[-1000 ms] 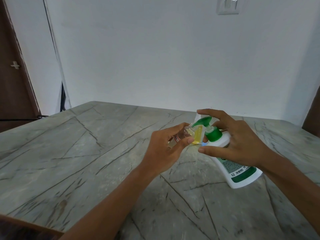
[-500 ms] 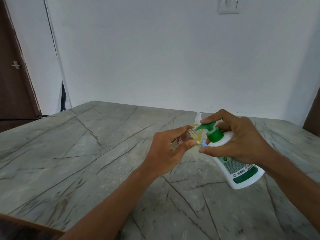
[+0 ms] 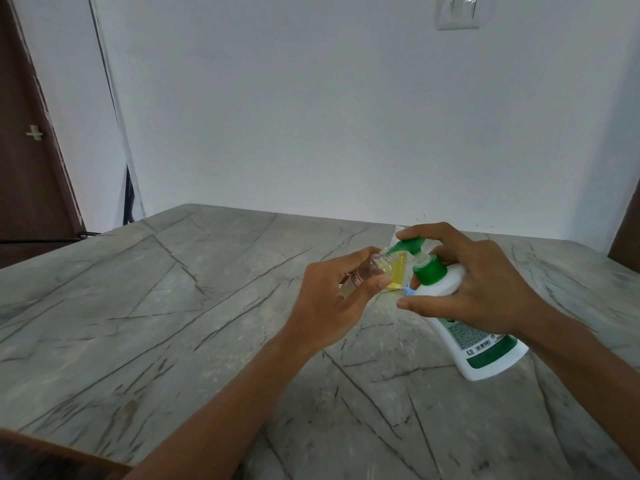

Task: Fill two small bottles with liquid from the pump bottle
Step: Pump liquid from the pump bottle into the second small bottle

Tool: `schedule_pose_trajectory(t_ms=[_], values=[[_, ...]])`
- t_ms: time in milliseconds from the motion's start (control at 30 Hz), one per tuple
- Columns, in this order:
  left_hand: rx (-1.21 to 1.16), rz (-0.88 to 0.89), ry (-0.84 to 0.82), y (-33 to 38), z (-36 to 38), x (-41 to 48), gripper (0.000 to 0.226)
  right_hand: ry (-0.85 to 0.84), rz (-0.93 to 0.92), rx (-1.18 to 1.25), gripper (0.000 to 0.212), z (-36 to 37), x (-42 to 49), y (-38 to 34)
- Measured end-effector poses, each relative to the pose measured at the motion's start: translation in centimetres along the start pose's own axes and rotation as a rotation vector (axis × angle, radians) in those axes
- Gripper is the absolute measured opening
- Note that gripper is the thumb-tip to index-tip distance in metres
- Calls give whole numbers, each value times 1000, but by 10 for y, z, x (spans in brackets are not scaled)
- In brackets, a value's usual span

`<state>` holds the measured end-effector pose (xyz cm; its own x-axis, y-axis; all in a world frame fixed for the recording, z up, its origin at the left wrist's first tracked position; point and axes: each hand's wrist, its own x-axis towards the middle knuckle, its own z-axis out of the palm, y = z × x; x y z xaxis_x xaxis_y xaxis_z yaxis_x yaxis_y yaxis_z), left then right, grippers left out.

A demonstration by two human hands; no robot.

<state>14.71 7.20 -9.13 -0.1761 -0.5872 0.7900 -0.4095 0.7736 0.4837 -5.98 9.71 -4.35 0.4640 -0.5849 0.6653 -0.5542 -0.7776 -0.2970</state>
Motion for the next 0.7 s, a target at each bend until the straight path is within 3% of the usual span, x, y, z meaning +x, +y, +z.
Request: schedule_pose_trajectory(t_ms=[433, 700], values=[[5, 36, -47, -1, 2, -2, 33, 39, 58, 33, 56, -2, -1, -5], [-10, 24, 13, 1, 0, -1, 28, 4, 18, -3, 74, 1, -1, -7]])
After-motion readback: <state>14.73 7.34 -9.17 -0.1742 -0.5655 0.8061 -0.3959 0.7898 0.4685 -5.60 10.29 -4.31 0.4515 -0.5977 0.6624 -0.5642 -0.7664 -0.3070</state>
